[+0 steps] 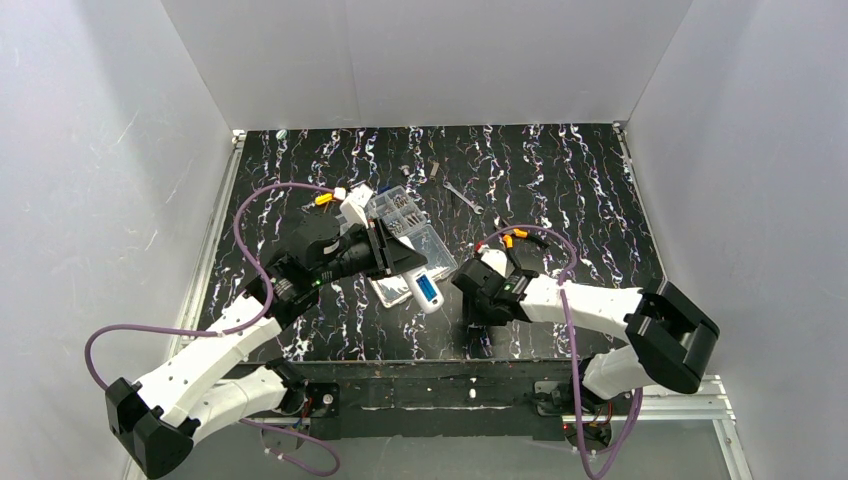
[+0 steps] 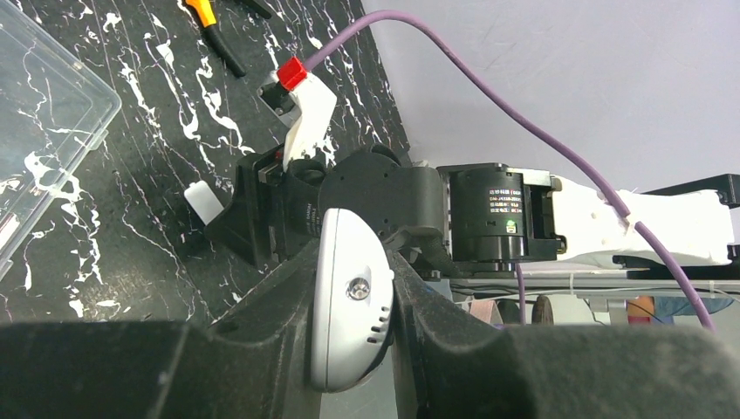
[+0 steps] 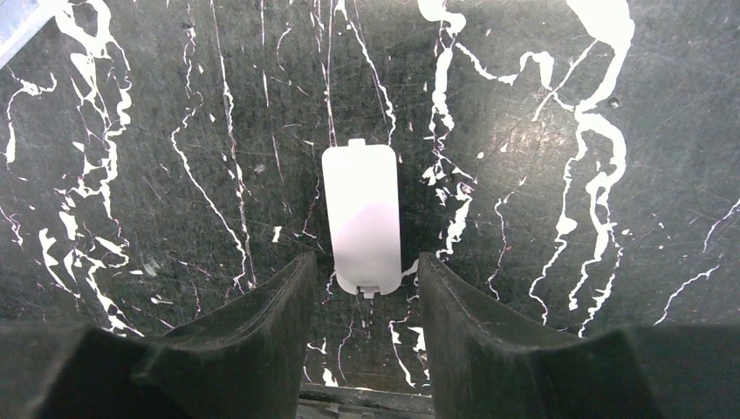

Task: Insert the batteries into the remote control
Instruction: Pick up the battery cover at the center of the board.

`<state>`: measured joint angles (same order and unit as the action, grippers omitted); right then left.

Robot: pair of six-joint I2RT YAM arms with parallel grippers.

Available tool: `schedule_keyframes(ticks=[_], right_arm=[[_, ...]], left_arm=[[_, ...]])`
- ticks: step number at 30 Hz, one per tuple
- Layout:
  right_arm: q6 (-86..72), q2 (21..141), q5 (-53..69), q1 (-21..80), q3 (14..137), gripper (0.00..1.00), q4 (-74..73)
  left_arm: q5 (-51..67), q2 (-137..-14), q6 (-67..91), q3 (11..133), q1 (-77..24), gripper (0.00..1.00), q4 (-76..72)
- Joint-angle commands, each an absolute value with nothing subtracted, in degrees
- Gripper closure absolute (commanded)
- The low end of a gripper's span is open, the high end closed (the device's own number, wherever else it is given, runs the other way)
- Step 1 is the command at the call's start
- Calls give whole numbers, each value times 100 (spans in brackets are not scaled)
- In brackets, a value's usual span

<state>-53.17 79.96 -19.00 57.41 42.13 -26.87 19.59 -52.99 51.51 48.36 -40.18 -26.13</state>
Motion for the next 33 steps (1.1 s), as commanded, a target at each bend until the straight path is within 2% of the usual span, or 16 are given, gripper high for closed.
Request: schedule_keyframes(ticks=[1,6,19,29,33], right_arm=[[-5278,8091,-1935,5774,4500,47,-2694],[-5265,8165,-1949,5783,4567,50,-2922],[-5056,8610,-1813,5869,4858,51,-3182],[-5071,8694,-1861,5872,4892,57,-3288],[-5009,8604,-1954,5871,4888,62,-3379]], left_arm=[[2040,-5135,5126,4823,-3975,100,-2827],[2058,-5141,5172,4782,-3973,100,-2892],[1979,-5036,5180,4710,-3974,100,-2894],[1962,-5038,5157,4701,-3975,100,-2865],[1960,-5049,5166,4681,-3980,100,-2893]])
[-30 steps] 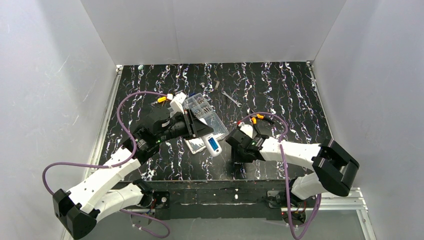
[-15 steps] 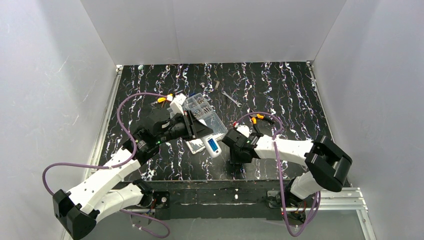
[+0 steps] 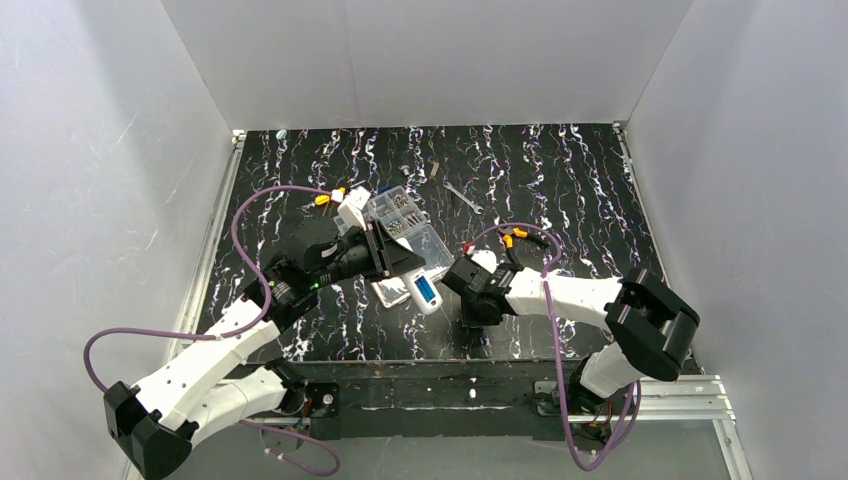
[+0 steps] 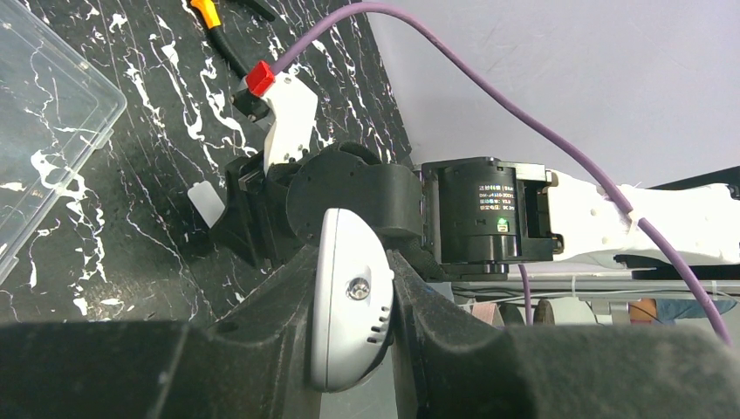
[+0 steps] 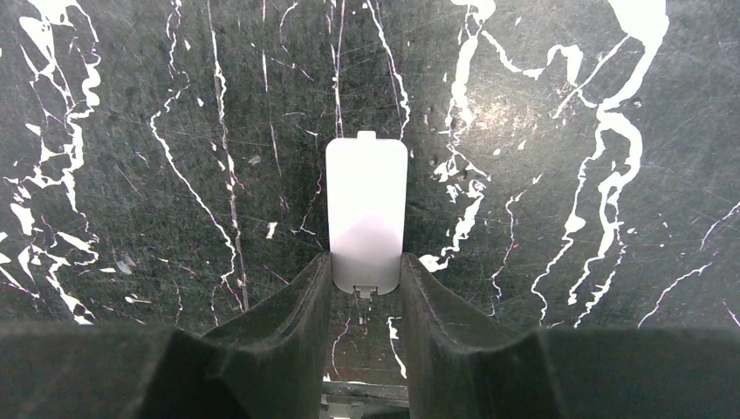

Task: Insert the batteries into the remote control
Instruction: Pick up the battery cover at the center of the board, then load the battery cover into the remote control.

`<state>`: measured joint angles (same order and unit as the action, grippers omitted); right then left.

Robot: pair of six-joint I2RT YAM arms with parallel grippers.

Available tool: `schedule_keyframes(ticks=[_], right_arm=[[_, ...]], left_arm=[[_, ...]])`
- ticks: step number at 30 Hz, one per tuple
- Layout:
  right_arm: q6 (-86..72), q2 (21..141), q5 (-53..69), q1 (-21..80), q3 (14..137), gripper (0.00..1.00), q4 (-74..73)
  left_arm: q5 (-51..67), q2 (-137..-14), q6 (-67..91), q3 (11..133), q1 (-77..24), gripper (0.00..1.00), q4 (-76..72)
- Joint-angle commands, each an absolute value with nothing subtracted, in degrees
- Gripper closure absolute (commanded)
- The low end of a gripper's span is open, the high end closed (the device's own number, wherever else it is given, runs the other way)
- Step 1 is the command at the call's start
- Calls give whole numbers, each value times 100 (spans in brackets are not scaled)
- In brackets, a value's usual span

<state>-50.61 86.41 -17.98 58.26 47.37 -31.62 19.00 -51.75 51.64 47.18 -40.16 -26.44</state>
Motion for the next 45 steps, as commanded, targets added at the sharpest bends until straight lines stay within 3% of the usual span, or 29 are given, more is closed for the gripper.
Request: schedule_keyframes(ticks=[1,14,25,33,45], right_arm=[[-4949,8547,-1984,5871,4881,63,-3395],[-3661,6861,-2247,5771,4924,64,-4015],[-2340,5904,-1229,5705,6372,64,-5343],[-1457,5973,-237,5707,7391,64,-5847],[-846,6635,250,5707,8369,64,-5935]], left_arm=[[1952,-5061,5161,4683,-3975,100,-2892],[1800,-5198,5018,4751,-3971,100,-2985],[1746,-5339,4423,4923,-3957,100,-2887],[1723,-5802,5079,4367,-3959,100,-4665],[1796,-6315,5915,4182,-3967,100,-5622]])
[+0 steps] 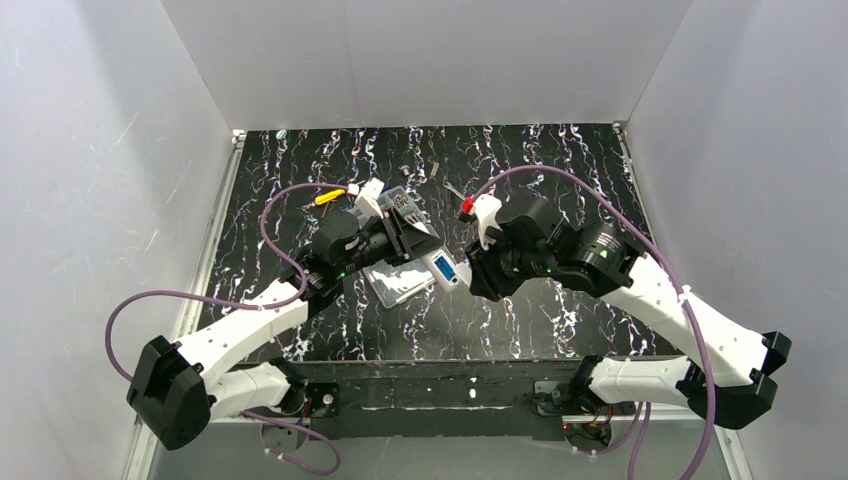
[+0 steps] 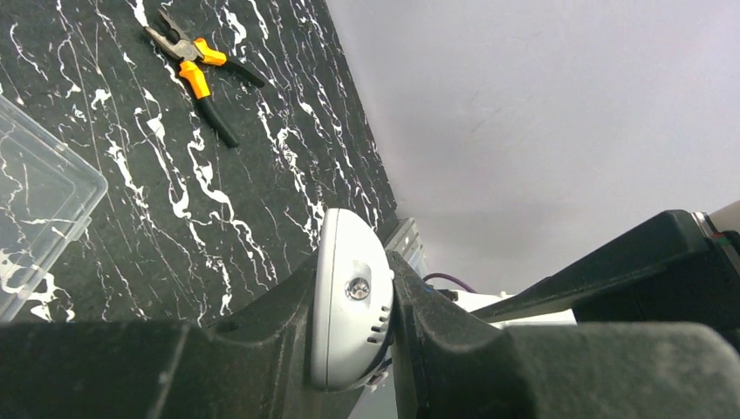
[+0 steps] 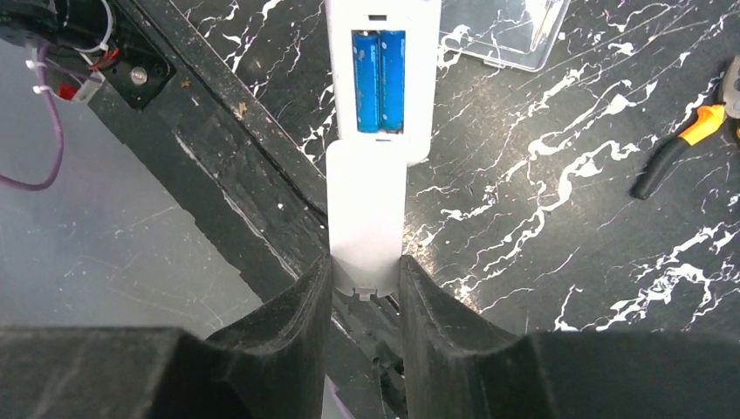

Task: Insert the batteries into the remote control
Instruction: Load the battery cover into the remote control.

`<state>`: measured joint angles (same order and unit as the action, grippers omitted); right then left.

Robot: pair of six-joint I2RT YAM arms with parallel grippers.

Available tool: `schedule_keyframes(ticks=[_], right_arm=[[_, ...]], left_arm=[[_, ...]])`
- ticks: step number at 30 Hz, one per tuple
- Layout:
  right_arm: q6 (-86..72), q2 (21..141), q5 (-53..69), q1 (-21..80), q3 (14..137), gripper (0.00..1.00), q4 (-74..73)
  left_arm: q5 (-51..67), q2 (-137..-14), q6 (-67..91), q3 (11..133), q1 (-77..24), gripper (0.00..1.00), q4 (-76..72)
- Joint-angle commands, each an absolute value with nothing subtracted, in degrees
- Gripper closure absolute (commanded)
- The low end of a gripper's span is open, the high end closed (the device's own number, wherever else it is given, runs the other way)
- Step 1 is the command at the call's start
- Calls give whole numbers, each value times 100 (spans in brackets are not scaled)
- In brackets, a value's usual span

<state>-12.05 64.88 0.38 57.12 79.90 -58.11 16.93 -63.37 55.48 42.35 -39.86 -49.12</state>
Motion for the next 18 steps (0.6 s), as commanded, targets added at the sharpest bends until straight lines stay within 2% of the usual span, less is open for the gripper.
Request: schedule_keyframes(ticks=[1,18], right_arm=[[-794,6699,225,5710,8434,64,-5997],[-475,7513,34,5705,8872,65,-5938]], left_arm=[[1809,-6321,5970,4178,-3973,100,-5598],[878,-6137,6042,3774,-4117,100,-5459]])
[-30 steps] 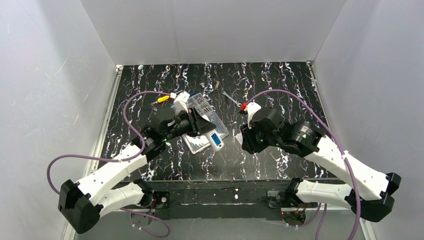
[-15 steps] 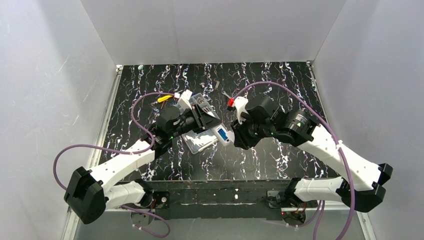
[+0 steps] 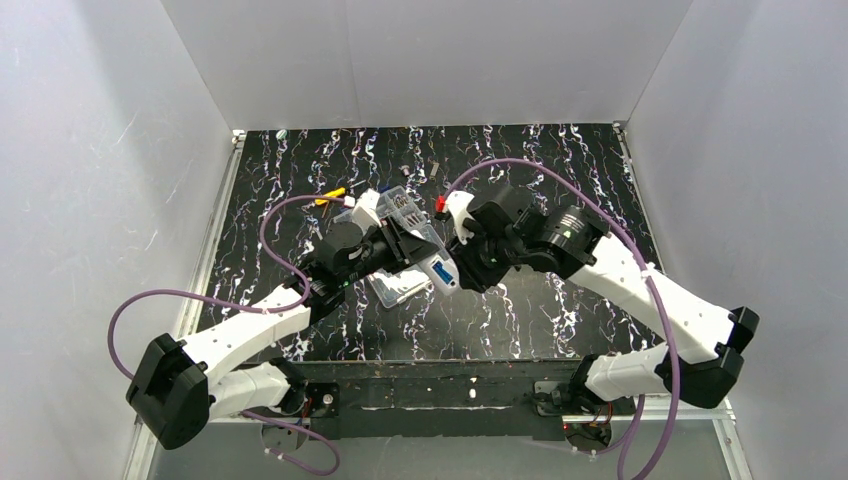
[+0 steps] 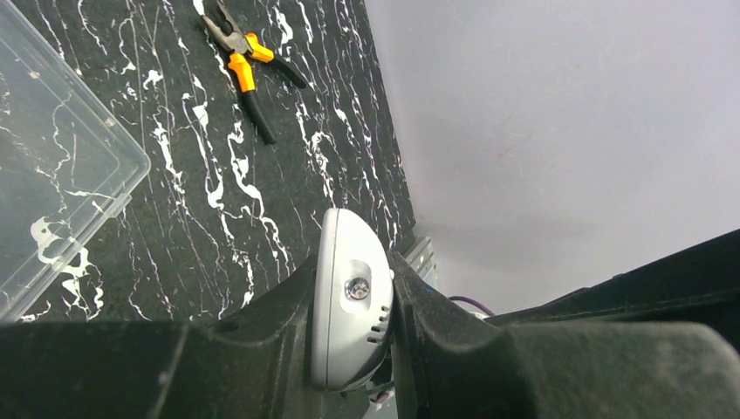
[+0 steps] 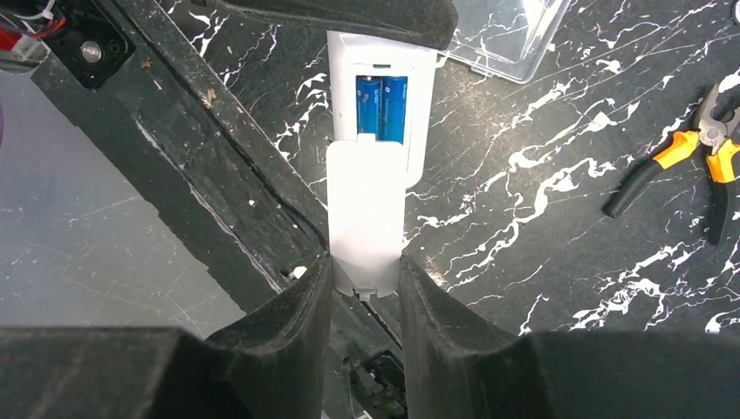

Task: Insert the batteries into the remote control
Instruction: Load the battery cover into the remote control.

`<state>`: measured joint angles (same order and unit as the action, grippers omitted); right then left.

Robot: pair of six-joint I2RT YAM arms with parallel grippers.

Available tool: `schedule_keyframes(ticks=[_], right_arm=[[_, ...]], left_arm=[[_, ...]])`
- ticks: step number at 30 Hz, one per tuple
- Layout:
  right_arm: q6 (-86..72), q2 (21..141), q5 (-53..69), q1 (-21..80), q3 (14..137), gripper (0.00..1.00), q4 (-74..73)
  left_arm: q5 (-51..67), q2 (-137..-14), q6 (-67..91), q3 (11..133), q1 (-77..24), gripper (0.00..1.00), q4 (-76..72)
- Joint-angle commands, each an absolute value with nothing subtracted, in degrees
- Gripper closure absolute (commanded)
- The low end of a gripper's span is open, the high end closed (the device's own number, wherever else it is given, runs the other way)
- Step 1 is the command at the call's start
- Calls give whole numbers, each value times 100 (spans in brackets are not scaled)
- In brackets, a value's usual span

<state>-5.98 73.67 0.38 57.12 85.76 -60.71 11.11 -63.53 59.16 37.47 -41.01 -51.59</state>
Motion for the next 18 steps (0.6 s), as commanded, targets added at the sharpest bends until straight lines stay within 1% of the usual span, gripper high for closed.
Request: schedule_keyframes(ticks=[1,6,18], right_arm=[[-471,7555,27,5704,8874,65,-5937],[-452,7639,30,5704,8804,65,-5739],[-267,7923,34,5606,8844,65,-5546]], left_arm=[[848,-6137,6077,3757,-4121,100,-5468],[776,-6141,6201,3742,-4115,100,-5432],[1126,-6266,6330,3909,-4119,100,-5430]])
